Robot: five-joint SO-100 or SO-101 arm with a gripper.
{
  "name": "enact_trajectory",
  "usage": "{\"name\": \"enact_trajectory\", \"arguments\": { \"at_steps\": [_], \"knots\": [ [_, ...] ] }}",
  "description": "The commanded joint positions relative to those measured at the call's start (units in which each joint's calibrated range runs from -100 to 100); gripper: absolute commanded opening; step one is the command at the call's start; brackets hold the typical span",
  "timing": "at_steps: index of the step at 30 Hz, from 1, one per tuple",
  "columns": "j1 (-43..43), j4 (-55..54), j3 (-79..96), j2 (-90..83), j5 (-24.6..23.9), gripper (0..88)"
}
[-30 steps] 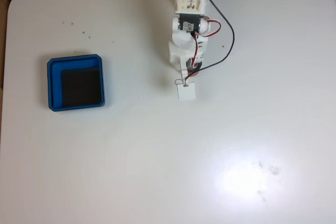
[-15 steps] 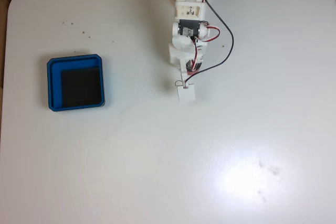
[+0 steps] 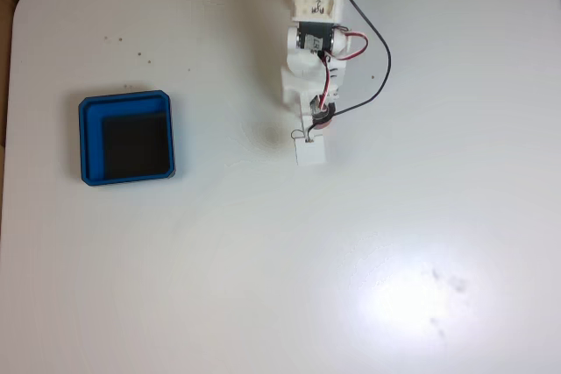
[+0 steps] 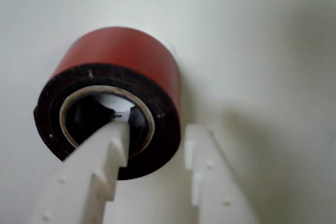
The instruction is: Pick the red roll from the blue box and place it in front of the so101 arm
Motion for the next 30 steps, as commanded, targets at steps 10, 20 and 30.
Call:
{"name": "enact_trajectory", "arguments": {
  "at_steps": [10,20,30],
  "knots": [
    [-0.03,-0.96,20.04,-43.93,-0.1,10.0],
    [-0.22,-2.61,31.36,-72.7,-0.28,10.0],
    [-0.32,-27.52,47.53,-75.12,0.34,10.0]
  ]
}}
